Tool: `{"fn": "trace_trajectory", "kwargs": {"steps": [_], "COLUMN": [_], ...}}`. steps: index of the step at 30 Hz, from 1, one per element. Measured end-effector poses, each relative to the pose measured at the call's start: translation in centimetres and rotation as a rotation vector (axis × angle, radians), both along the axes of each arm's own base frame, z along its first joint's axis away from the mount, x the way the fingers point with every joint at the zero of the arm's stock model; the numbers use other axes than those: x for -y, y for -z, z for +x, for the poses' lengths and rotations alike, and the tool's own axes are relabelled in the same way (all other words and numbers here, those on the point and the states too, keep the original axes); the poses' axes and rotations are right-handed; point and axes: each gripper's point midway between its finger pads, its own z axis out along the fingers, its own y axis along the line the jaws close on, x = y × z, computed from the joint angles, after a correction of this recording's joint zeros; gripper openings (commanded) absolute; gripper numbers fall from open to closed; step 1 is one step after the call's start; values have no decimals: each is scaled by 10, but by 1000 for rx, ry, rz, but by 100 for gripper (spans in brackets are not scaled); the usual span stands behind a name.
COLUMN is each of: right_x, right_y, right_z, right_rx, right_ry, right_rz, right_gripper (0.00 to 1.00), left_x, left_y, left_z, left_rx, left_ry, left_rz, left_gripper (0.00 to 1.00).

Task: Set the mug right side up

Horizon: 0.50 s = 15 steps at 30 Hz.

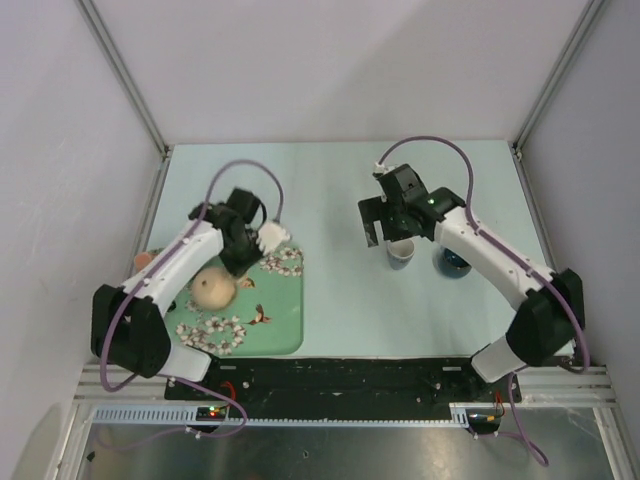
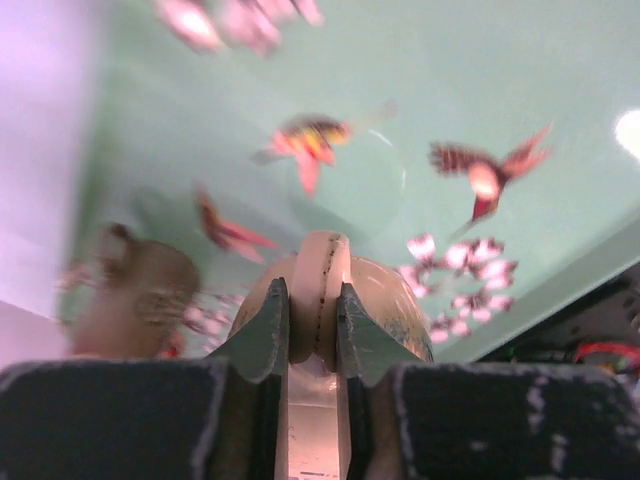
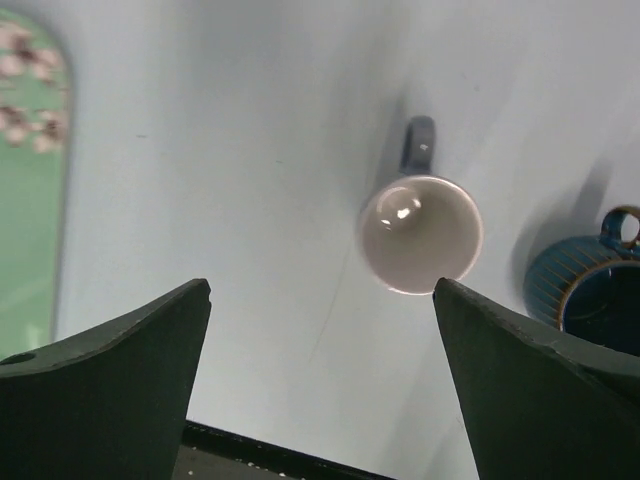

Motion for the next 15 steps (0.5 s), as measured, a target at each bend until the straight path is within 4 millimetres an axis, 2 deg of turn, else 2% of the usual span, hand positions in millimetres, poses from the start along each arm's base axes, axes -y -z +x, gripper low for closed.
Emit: {"fn": "trace_trajectory", "kwargs": {"steps": [3, 6, 10, 14, 15], "right_x": [-18, -48, -90, -134, -141], "right_y": [-31, -71, -128, -182, -191], "right_z": [-9, -23, -41, -61, -64], "right_rx": [78, 156, 256, 303, 303], "right_ry": [-60, -159, -285, -427, -452], "right_rz": [66, 224, 491, 798, 847], "right_gripper": [99, 100, 100, 100, 100], "left_x": [34, 68, 101, 132, 137], "left_y": [-59, -130, -206, -286, -299], "left_z": [42, 73, 78, 69, 66], "left_rx": [157, 312, 385, 417, 418], "left_ry": [-38, -61, -99, -94, -84], "left_rz": [-161, -358, -600, -859, -902], "left_gripper": [0, 0, 0, 0, 0]}}
